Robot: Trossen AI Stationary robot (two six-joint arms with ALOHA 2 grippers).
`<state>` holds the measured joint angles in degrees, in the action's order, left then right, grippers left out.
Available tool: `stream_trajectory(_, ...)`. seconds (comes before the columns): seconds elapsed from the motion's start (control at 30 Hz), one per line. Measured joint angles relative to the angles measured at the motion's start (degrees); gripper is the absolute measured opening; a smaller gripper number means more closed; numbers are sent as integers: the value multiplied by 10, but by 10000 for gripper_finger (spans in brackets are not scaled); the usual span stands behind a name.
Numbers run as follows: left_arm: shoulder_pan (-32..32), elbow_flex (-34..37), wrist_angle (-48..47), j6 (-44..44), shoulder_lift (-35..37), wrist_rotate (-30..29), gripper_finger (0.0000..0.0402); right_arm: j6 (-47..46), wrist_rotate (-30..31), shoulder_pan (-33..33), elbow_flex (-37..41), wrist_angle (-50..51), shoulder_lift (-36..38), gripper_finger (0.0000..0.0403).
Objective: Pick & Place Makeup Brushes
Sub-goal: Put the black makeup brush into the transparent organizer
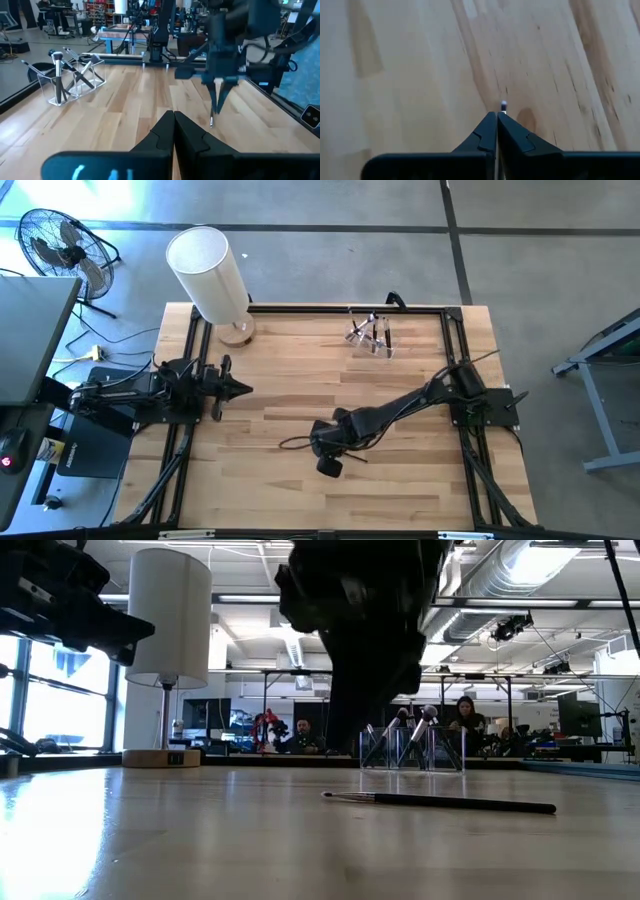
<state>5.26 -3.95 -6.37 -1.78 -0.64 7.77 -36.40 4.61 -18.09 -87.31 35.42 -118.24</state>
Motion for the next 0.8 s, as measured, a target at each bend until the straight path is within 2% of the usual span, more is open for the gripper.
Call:
stream_trajectory(0.27,0,0,0,0,0,0,1,34,48,-4,1,-11,-33,65)
stream_trajectory(0.4,0,0,1,0,0,0,1,49,46,-2,1,-24,-34,90)
stream_trajectory(0.8,0,0,2,0,0,2,1,55,29,-2,-1,-33,-60,98)
